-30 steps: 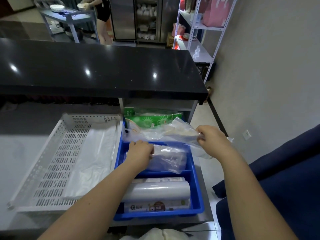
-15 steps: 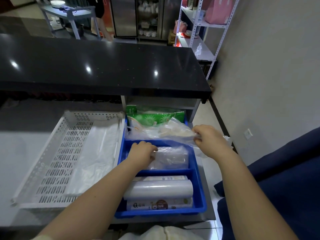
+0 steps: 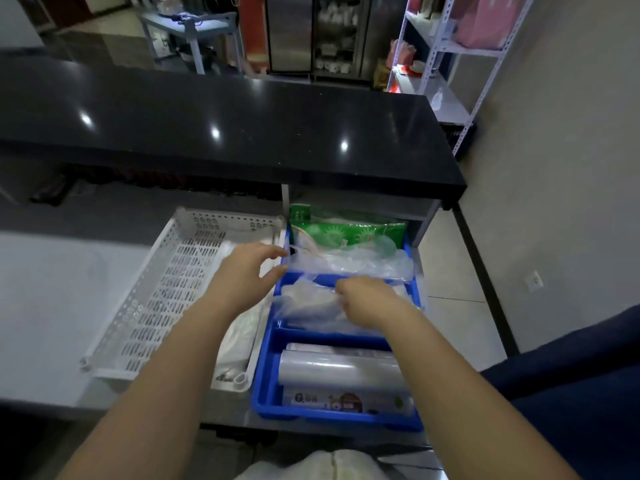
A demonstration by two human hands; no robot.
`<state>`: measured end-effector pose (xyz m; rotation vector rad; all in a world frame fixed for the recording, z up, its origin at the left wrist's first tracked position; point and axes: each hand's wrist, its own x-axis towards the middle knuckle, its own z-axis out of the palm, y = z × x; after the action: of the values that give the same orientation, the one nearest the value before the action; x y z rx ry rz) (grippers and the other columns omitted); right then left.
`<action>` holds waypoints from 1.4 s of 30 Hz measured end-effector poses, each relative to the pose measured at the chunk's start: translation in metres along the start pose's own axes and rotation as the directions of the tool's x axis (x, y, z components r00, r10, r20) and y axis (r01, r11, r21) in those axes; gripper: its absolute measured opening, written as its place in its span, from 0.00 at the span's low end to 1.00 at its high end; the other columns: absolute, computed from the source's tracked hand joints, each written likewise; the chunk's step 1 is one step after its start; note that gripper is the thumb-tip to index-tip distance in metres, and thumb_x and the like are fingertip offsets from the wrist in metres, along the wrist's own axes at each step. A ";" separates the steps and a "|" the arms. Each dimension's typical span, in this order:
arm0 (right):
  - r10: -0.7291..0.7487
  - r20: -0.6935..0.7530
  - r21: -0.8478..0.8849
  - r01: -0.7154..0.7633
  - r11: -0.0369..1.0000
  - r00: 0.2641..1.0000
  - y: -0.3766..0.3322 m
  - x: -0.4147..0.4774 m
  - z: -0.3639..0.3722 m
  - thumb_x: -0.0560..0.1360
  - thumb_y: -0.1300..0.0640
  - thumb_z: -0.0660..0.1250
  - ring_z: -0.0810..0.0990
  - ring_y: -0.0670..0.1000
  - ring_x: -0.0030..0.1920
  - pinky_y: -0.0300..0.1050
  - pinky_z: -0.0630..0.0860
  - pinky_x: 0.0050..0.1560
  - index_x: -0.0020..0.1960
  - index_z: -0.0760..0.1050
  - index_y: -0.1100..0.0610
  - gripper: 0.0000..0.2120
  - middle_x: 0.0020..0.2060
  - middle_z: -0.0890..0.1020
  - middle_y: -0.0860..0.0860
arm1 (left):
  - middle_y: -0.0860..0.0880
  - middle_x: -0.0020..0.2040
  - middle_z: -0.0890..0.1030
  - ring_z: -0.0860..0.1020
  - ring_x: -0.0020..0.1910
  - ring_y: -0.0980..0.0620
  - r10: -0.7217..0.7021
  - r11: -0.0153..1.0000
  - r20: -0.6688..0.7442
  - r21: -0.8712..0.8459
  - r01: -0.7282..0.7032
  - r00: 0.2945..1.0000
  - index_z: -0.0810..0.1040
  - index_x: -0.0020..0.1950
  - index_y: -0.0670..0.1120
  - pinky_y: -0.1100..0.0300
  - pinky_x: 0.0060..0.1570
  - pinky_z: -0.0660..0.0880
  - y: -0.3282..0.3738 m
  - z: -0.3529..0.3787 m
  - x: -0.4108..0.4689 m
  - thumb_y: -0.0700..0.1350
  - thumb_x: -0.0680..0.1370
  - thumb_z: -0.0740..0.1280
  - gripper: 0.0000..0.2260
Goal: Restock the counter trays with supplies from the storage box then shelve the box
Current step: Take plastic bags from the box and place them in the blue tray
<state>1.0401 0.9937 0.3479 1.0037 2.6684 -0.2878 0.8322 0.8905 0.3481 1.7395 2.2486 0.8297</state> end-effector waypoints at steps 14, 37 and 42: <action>0.119 -0.279 0.165 -0.075 0.983 0.953 0.041 -0.012 0.057 0.72 0.49 0.70 0.71 0.55 0.57 0.49 0.67 0.54 0.57 0.74 0.47 0.14 0.55 0.76 0.48 | 0.53 0.54 0.80 0.75 0.54 0.48 -0.036 0.953 0.453 0.285 -0.106 0.891 0.78 0.57 0.55 0.52 0.48 0.68 0.039 0.091 0.012 0.52 0.75 0.67 0.11; -0.311 -0.383 0.147 0.390 0.909 0.870 -0.087 0.025 0.002 0.75 0.55 0.66 0.70 0.54 0.60 0.51 0.65 0.59 0.61 0.75 0.49 0.14 0.57 0.78 0.48 | 0.54 0.59 0.79 0.72 0.61 0.49 -0.315 0.883 -0.145 0.317 0.346 0.938 0.77 0.61 0.57 0.50 0.59 0.64 -0.007 -0.015 -0.074 0.51 0.76 0.65 0.14; -0.494 -0.392 0.067 0.560 0.826 0.776 -0.182 0.024 -0.002 0.74 0.54 0.66 0.71 0.55 0.60 0.51 0.65 0.58 0.60 0.76 0.49 0.14 0.56 0.79 0.48 | 0.53 0.54 0.81 0.73 0.59 0.47 -0.425 0.801 -0.414 0.241 0.548 0.805 0.81 0.56 0.55 0.48 0.60 0.62 -0.053 -0.074 -0.146 0.48 0.72 0.70 0.12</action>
<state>0.9008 0.8742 0.3586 0.3251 3.2821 -0.5104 0.7977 0.7224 0.3538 1.0472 3.0526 0.6735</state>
